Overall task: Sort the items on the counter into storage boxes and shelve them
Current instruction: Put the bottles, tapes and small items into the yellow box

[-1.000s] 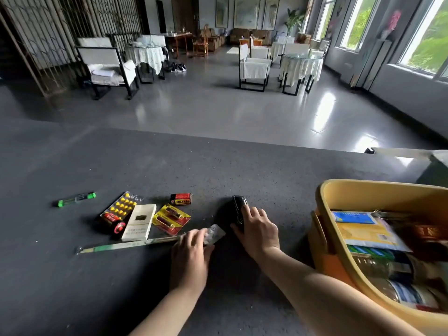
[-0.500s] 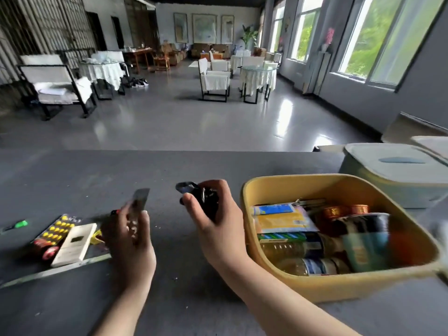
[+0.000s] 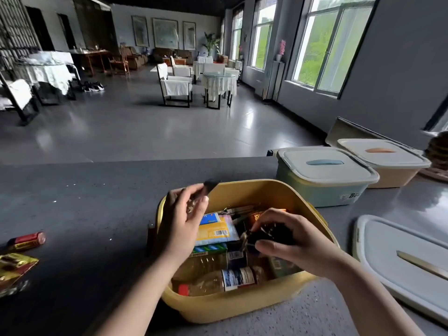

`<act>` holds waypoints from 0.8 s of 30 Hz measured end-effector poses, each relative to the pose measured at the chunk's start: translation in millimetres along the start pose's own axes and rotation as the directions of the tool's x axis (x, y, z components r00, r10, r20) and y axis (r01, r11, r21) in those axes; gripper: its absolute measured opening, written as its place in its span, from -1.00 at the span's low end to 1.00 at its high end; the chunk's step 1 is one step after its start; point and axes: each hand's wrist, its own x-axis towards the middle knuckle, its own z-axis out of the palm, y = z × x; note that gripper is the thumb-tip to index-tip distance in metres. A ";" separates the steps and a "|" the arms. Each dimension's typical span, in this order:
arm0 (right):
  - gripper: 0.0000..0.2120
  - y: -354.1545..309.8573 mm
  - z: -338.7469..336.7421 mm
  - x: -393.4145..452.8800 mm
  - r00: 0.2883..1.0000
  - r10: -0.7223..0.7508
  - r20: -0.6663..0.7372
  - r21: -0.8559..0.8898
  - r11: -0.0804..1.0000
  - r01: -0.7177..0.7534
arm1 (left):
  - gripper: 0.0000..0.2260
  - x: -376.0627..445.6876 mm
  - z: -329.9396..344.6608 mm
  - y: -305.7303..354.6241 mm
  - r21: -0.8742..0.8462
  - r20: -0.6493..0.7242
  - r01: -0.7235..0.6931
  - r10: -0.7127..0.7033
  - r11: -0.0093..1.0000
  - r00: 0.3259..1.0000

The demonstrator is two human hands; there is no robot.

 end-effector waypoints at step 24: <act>-0.51 40.2 54.6 36.5 0.987 0.106 0.124 -0.636 0.772 -0.003 | -0.67 13.1 9.1 -35.4 0.629 0.460 -0.159 -0.198 0.761 0.866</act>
